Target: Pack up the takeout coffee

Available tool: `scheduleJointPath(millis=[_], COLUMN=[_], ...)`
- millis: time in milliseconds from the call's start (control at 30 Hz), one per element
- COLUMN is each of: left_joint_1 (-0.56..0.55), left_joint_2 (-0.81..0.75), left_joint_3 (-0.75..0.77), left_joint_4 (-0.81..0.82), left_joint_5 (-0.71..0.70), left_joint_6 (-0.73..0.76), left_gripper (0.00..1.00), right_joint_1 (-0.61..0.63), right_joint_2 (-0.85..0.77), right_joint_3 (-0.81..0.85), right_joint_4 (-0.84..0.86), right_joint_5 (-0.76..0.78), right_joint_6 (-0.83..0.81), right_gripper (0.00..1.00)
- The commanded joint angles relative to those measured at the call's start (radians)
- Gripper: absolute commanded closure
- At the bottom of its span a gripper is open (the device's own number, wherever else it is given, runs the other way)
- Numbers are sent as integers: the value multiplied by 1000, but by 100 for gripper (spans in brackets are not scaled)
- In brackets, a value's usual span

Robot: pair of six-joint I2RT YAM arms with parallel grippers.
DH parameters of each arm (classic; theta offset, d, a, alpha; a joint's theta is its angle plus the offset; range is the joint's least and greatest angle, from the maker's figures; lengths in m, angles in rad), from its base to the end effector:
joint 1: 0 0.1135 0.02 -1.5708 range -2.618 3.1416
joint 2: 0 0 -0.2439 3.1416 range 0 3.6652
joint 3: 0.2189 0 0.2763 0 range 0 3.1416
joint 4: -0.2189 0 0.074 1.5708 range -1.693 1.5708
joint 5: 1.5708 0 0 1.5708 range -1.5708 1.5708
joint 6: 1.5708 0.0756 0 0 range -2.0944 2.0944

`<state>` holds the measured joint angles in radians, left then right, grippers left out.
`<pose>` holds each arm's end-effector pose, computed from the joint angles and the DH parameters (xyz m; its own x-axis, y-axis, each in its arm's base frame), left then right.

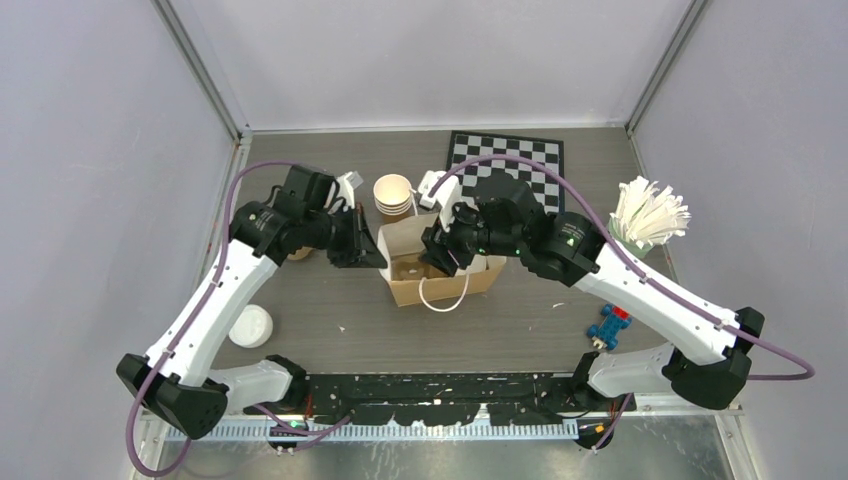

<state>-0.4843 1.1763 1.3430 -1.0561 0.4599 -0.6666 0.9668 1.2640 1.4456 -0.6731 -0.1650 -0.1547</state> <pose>0.2247 -0.1561 0.3325 -0.9512 -0.1257 -0.2819 0.0974 0.7446 -0.6604 0.1782 0.2801 0.3836 -0.1271 -0.4518 -0.8830 -0.9248 0.3759 -0.0592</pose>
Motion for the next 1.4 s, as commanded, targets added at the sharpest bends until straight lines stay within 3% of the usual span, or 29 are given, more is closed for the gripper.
scheduleJointPath(millis=[0, 400, 633, 767, 967, 1200, 1367], left_joint_1=[0, 9, 18, 22, 26, 30, 30], left_joint_2=[4, 87, 74, 77, 67, 41, -1], left_joint_3=[55, 189, 160, 188, 206, 273, 312], left_joint_4=[-63, -148, -151, -155, -133, -101, -73], left_joint_5=[-55, -140, -158, -175, -206, -301, -366], left_joint_6=[-23, -38, -46, -38, -26, 45, 118], left_gripper=[100, 94, 91, 82, 62, 48, 37], right_joint_1=[4, 4, -3, -30, -154, -323, -532], right_joint_2=[-5, 7, 42, 78, 92, 98, 116], right_joint_3=[82, 229, 282, 338, 375, 350, 334], right_joint_4=[98, 56, -23, -118, -250, -371, -475], right_joint_5=[124, 373, 544, 699, 732, 750, 725], right_joint_6=[153, 234, 285, 370, 498, 569, 591], right_gripper=[45, 36, 35, 34, 35, 35, 35])
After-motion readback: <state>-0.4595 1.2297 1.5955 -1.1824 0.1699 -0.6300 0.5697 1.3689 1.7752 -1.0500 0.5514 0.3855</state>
